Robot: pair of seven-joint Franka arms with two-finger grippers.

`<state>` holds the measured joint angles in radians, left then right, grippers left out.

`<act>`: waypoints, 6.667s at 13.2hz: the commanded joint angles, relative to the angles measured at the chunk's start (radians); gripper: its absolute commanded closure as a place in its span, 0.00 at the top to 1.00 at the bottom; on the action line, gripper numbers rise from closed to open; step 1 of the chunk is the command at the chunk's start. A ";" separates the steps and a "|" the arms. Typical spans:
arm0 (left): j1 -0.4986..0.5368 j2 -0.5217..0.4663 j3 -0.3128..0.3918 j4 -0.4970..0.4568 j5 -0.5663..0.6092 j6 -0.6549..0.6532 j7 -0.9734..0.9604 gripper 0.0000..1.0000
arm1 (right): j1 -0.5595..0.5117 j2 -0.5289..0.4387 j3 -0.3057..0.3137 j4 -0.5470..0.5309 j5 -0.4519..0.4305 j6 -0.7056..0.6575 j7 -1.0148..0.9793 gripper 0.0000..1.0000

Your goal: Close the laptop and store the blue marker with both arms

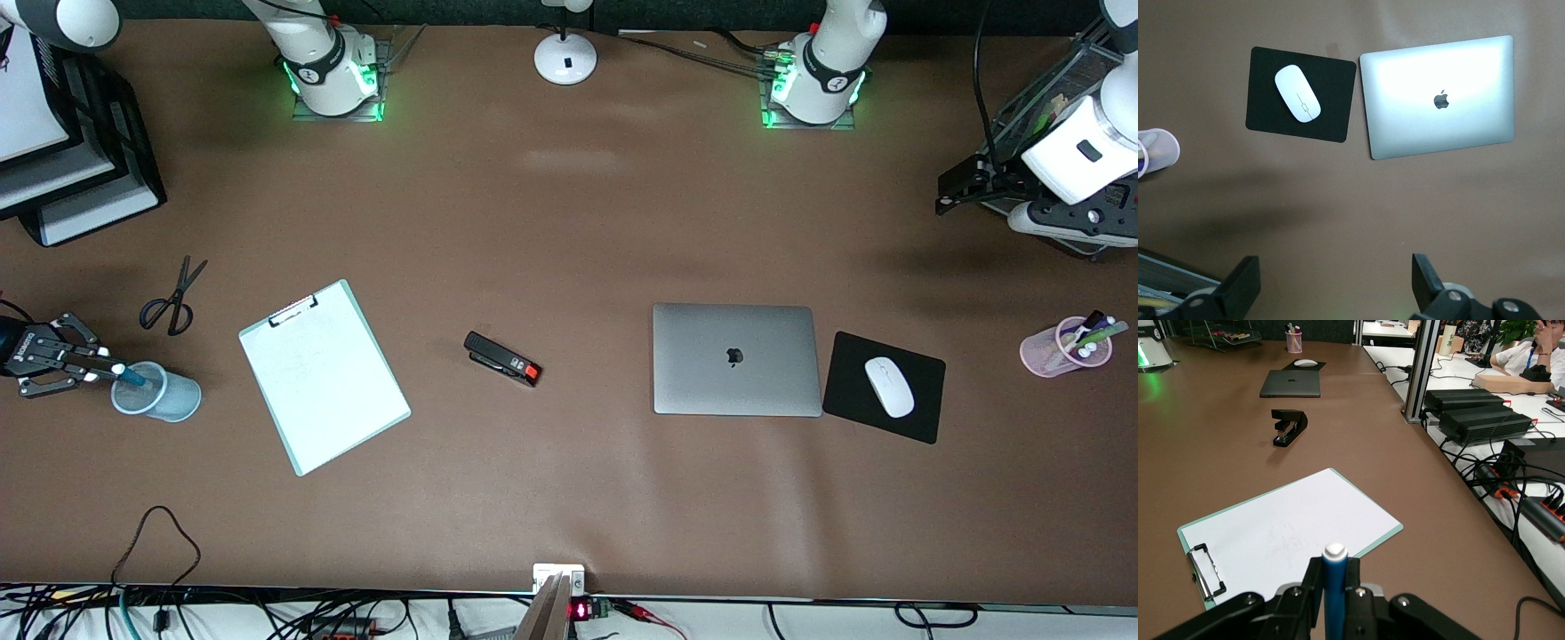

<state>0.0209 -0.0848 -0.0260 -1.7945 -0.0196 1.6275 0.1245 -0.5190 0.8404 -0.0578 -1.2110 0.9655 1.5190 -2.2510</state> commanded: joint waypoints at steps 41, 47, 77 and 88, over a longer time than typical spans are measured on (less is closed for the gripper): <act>0.031 0.022 0.012 0.035 -0.010 -0.069 0.003 1.00 | -0.030 0.077 -0.002 0.030 -0.016 0.092 -0.069 1.00; 0.036 0.025 0.012 0.035 -0.010 -0.070 0.004 1.00 | -0.018 -0.009 -0.004 0.033 -0.097 0.029 0.071 1.00; 0.047 0.039 0.008 0.049 -0.025 -0.077 0.006 1.00 | 0.387 -0.458 0.000 -0.014 -0.546 -0.030 1.140 1.00; 0.048 0.040 0.011 0.049 -0.025 -0.083 0.007 1.00 | 0.572 -0.583 -0.002 -0.179 -0.732 -0.039 1.878 1.00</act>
<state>0.0595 -0.0607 -0.0130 -1.7835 -0.0229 1.5767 0.1245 0.0168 0.3016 -0.0526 -1.3374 0.2780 1.4719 -0.4799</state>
